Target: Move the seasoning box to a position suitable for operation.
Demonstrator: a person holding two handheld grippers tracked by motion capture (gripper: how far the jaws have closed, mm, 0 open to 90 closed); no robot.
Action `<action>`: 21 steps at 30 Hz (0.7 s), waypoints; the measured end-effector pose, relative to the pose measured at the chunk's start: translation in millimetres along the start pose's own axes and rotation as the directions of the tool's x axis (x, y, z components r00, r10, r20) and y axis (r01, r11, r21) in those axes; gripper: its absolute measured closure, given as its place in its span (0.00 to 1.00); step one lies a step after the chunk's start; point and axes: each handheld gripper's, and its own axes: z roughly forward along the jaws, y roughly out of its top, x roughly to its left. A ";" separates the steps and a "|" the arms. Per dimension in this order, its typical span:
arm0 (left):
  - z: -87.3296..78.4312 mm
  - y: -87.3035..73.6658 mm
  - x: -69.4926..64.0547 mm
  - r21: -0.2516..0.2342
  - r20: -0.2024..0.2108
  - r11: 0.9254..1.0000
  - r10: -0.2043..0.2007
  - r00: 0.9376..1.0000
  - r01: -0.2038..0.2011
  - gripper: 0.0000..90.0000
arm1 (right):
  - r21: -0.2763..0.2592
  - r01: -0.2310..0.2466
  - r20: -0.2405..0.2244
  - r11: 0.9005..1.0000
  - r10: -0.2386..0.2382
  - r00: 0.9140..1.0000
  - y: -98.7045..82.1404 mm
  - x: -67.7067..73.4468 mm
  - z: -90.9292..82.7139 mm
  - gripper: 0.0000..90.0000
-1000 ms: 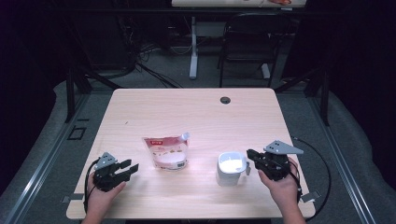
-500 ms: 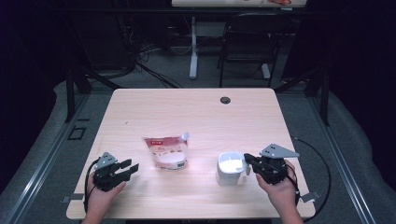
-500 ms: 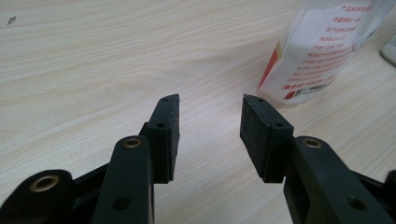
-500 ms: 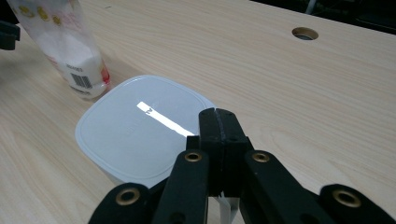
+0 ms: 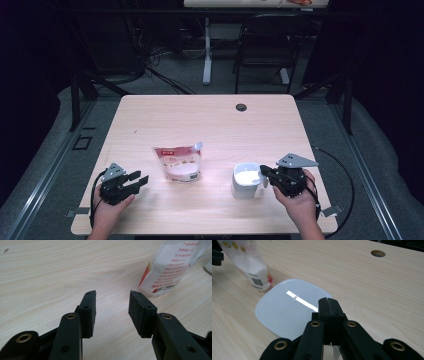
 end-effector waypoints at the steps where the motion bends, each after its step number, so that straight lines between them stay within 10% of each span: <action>1: 0.0 -0.1 0.0 0.000 0.000 1.000 -0.001 1.000 0.001 0.64 | 0.000 0.000 0.000 1.000 0.000 1.000 0.0 0.0 0.0 1.00; 21: 0.0 -0.1 -0.1 0.001 0.000 1.000 0.001 1.000 -0.001 0.64 | -0.007 -0.040 -0.028 0.999 0.040 0.999 -2.7 -4.7 -1.0 1.00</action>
